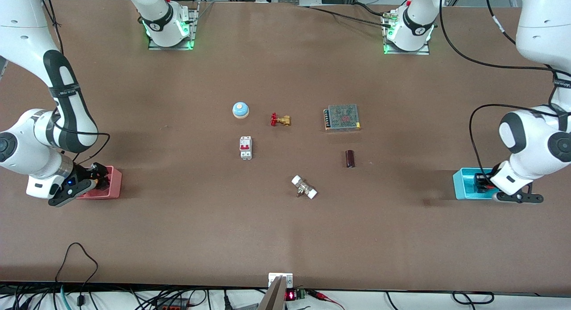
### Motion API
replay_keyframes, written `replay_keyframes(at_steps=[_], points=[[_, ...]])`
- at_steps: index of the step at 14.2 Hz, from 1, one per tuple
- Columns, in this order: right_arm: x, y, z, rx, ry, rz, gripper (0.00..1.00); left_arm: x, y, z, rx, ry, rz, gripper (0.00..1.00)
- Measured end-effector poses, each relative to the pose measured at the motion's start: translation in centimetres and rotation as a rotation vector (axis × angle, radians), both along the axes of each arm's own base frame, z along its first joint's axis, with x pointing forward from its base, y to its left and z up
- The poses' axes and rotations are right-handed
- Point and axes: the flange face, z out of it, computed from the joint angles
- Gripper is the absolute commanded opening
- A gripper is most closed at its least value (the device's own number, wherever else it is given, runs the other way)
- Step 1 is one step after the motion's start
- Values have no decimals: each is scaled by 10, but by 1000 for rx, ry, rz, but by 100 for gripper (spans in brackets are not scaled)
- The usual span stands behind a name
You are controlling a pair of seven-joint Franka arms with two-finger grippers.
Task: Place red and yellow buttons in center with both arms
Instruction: 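Lift the yellow button with the right gripper while the left gripper lifts the red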
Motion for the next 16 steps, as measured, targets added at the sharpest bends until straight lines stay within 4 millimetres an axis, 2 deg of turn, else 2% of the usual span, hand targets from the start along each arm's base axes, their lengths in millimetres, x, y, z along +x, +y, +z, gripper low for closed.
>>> replay_keyframes(at_steps=[2,4,5,6,7,10,11,14,16], points=[[0,0,0,0,0,3,56,5,-7,49,-13,45,-6,27],[0,0,0,0,0,3,41,8,-26,93,-29,111,-23,26],[0,0,0,0,0,4,38,7,-44,104,-37,156,-32,24],[0,0,0,0,0,4,35,4,-66,106,-42,202,-41,15],[0,0,0,0,1,4,33,0,-89,101,-48,258,-60,9],[0,-1,0,0,1,5,31,-10,-162,69,-51,398,-137,8],[0,0,0,0,1,5,30,-10,-175,58,-48,414,-148,8],[2,0,8,-1,-3,5,30,-13,-195,23,-37,451,-133,8],[3,0,37,1,12,3,29,-18,-215,-4,-27,439,-92,9]])
